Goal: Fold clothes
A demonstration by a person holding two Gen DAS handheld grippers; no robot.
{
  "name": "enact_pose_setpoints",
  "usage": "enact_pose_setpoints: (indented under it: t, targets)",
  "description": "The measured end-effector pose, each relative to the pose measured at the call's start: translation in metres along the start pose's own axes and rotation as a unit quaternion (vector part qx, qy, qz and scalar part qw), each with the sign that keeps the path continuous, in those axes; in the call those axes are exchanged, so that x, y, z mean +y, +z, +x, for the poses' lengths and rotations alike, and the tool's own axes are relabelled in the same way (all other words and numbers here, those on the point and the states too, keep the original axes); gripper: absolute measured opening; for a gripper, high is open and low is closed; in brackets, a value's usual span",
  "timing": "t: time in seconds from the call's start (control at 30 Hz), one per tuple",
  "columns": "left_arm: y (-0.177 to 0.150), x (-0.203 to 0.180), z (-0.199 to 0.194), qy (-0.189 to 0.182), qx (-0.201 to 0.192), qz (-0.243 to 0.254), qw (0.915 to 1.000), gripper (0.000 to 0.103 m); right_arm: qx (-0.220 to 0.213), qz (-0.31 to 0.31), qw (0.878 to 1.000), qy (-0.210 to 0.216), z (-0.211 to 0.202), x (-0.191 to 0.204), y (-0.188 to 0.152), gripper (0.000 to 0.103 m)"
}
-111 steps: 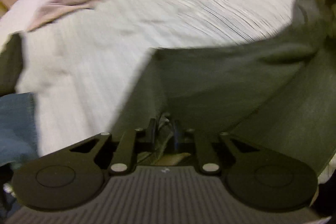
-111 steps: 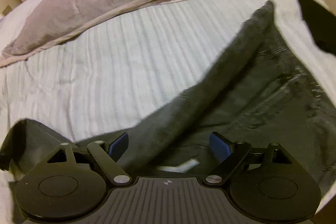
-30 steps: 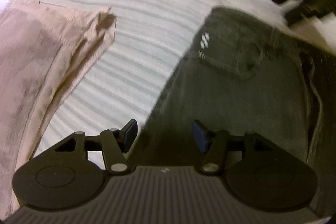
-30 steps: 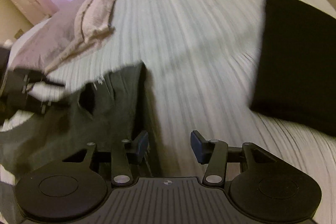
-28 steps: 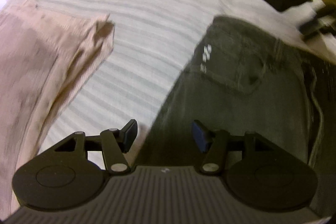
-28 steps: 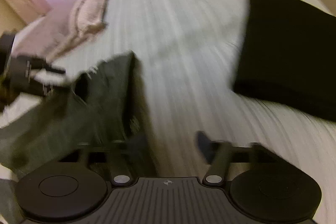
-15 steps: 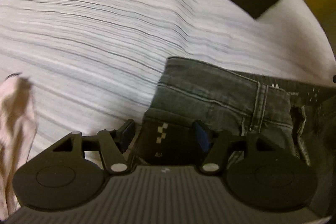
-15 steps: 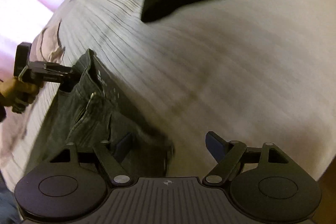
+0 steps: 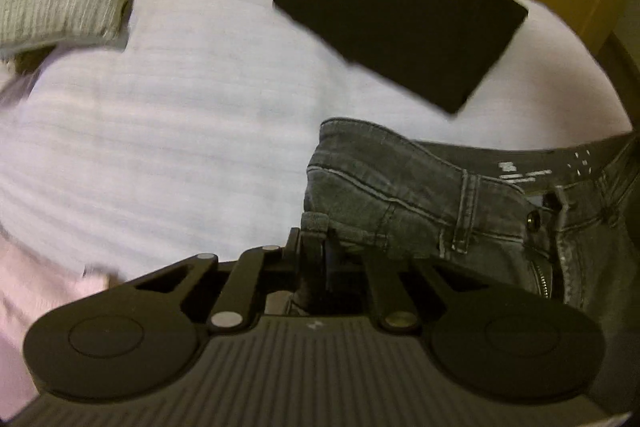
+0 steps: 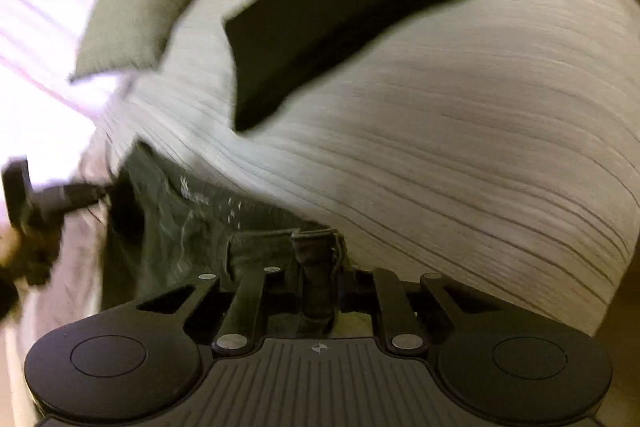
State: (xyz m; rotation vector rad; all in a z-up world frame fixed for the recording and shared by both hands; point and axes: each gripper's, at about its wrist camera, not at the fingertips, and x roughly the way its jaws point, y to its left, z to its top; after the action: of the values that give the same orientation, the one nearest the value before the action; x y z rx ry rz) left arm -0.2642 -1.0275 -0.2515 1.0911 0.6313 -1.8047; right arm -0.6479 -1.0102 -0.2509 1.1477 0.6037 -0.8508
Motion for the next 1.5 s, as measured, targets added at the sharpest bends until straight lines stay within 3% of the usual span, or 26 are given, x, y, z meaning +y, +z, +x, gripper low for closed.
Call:
enact_pose_setpoints:
  t: [0.03, 0.13, 0.23, 0.3, 0.33, 0.47, 0.53, 0.6, 0.7, 0.73, 0.77, 0.8, 0.83, 0.9, 1.03, 1.07, 1.1, 1.2, 1.4, 1.43, 1.5]
  targets:
    - [0.001, -0.006, 0.014, 0.002, 0.013, 0.006, 0.9999, 0.009, 0.01, -0.003, 1.0, -0.009, 0.005, -0.005, -0.001, 0.014]
    - [-0.005, -0.02, 0.045, 0.026, 0.046, 0.02, 0.9984, 0.017, 0.01, -0.037, 0.997, -0.07, 0.006, 0.002, 0.0, 0.057]
    - [-0.013, -0.02, 0.034, 0.047, 0.036, 0.002, 0.9982, 0.028, -0.041, -0.11, 0.99, -0.084, -0.013, 0.029, 0.002, 0.058]
    - [-0.02, -0.019, 0.011, 0.069, 0.022, -0.011, 0.9973, 0.03, -0.054, -0.179, 0.98, -0.063, -0.017, 0.055, 0.001, 0.058]
    - [-0.023, -0.026, 0.003, 0.06, 0.017, -0.02, 0.9978, 0.03, -0.049, -0.203, 0.977, -0.047, -0.012, 0.066, 0.002, 0.058]
    - [-0.031, -0.061, -0.024, -0.011, 0.002, -0.059, 0.9982, 0.029, 0.028, -0.29, 0.956, 0.021, 0.036, 0.105, 0.009, 0.058]
    - [-0.037, -0.089, -0.022, -0.053, 0.009, -0.063, 0.9965, 0.029, 0.079, -0.331, 0.94, 0.031, 0.069, 0.113, 0.012, 0.057]
    - [-0.046, -0.12, -0.012, -0.087, 0.022, -0.059, 0.9942, 0.029, 0.103, -0.378, 0.92, 0.031, 0.097, 0.118, 0.015, 0.057]
    - [-0.057, -0.153, 0.008, -0.094, 0.045, -0.059, 0.9928, 0.03, 0.12, -0.435, 0.891, 0.047, 0.119, 0.121, 0.02, 0.057]
    - [-0.057, -0.158, 0.016, -0.085, 0.049, -0.062, 0.9933, 0.03, 0.129, -0.445, 0.884, 0.061, 0.122, 0.121, 0.021, 0.051]
    - [-0.057, -0.162, 0.021, -0.076, 0.05, -0.066, 0.9936, 0.03, 0.137, -0.453, 0.878, 0.071, 0.124, 0.12, 0.023, 0.031]
    - [-0.057, -0.164, 0.023, -0.07, 0.05, -0.068, 0.9939, 0.029, 0.143, -0.459, 0.874, 0.07, 0.126, 0.12, 0.022, 0.027]
    - [-0.057, -0.166, 0.023, -0.067, 0.049, -0.068, 0.9942, 0.027, 0.148, -0.464, 0.87, 0.069, 0.127, 0.12, 0.022, 0.011]
    - [-0.055, -0.166, 0.02, -0.065, 0.047, -0.067, 0.9945, 0.019, 0.15, -0.462, 0.871, 0.068, 0.122, 0.123, 0.025, 0.0]
    - [-0.049, -0.159, 0.004, -0.068, 0.03, -0.072, 0.9947, 0.015, 0.117, -0.436, 0.887, 0.093, 0.102, 0.138, 0.038, 0.0]
    - [-0.049, -0.157, 0.004, -0.068, 0.029, -0.076, 0.9944, 0.003, 0.115, -0.437, 0.887, 0.098, 0.103, 0.142, 0.04, 0.0]
    - [-0.049, -0.155, 0.004, -0.068, 0.029, -0.081, 0.994, 0.0, 0.119, -0.44, 0.885, 0.099, 0.108, 0.145, 0.042, 0.0]
    - [-0.054, -0.155, 0.012, -0.064, 0.042, -0.089, 0.9931, 0.0, 0.132, -0.45, 0.879, 0.087, 0.126, 0.147, 0.044, 0.0]
    - [-0.061, -0.154, 0.015, -0.061, 0.039, -0.09, 0.9933, 0.002, 0.146, -0.427, 0.885, 0.112, 0.146, 0.147, 0.053, 0.001]
    - [-0.063, -0.154, 0.015, -0.061, 0.037, -0.092, 0.9932, 0.002, 0.151, -0.426, 0.885, 0.113, 0.15, 0.148, 0.053, 0.004]
    - [-0.068, -0.154, 0.013, -0.063, 0.034, -0.096, 0.9928, 0.002, 0.159, -0.425, 0.884, 0.115, 0.154, 0.149, 0.054, 0.039]
